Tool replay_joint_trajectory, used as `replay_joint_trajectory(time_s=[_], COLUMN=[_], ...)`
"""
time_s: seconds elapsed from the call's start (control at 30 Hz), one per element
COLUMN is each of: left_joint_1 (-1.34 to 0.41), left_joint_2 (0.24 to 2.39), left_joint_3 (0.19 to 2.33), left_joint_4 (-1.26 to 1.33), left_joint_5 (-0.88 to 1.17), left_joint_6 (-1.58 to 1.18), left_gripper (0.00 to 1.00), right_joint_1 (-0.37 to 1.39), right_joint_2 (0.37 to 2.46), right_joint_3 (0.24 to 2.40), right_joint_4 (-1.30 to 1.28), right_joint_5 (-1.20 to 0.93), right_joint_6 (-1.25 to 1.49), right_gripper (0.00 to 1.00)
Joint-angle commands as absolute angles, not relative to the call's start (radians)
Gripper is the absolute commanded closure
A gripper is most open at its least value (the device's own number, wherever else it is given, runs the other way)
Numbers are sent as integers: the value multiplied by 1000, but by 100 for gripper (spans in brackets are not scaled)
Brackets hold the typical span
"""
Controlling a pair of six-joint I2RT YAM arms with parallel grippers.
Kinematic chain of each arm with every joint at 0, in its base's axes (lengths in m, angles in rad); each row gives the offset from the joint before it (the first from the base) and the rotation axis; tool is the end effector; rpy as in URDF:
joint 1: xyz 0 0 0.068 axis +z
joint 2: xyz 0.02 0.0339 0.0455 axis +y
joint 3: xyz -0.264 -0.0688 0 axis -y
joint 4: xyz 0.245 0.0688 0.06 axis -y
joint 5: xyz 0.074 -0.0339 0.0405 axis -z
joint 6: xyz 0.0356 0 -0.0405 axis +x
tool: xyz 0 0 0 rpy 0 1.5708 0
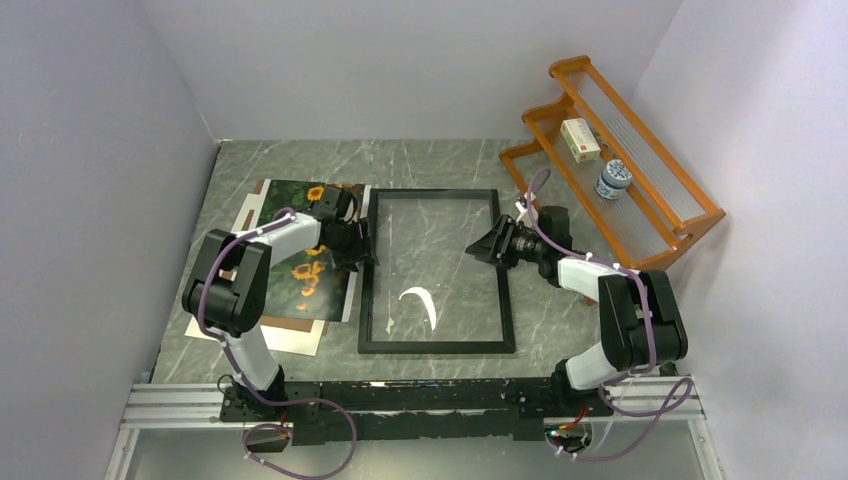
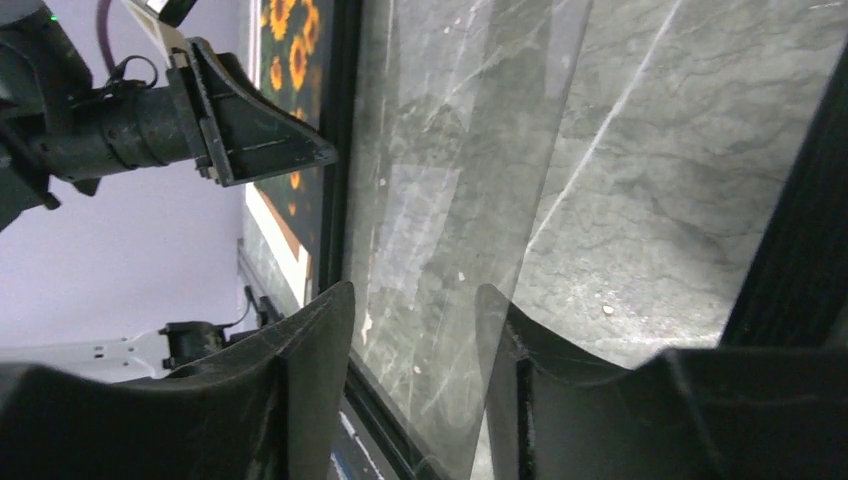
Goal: Put the photo into the frame
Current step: Place the photo frame item in the photo frame.
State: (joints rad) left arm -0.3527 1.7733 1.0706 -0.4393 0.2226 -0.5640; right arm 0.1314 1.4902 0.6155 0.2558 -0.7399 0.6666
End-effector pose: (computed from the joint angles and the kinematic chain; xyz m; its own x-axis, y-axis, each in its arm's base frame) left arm 0.3201 -0.1262 0.1607 -0.9474 -0.2068 -0.2440 -0.0987 0.9147 -0.3919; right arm 0.2780 0.0609 0.1689 -0.8485 0.3485 -0.3983 -0.1483 0.5659 0.8110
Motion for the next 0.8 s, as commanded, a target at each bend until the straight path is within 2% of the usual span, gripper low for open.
replay_joint_trajectory(time_s=[0.0,0.1,0.2,0.27,0.43,0.77], left_joint_1=[-373,-365,-349,-334,-290,-260], left_joint_2=[1778,1735,1680,1636,1535,1347], left_joint_3=[1014,985,939,907,833,718], left_joint_4=[-311,-273,-223,-194,-142,-71], left_joint_5=[210,191,175,161,121,48], left_joint_6=[-608,-634,-661,-676,-717,-777], left_gripper=[35,35,35,36,37,37], right_joint_1=[133,145,154,161,178,225], right_joint_2=[1518,1527,1504,1469,1375,1297], right_joint_3=[588,594,609,626,700,810], right_joint_4=[435,429,388,349,195,92], right_joint_5=[-833,-836,-818,-801,-769,-785], right_joint_6=[757,758,750,744,742,828], right_gripper=[52,66,85,91,100,100])
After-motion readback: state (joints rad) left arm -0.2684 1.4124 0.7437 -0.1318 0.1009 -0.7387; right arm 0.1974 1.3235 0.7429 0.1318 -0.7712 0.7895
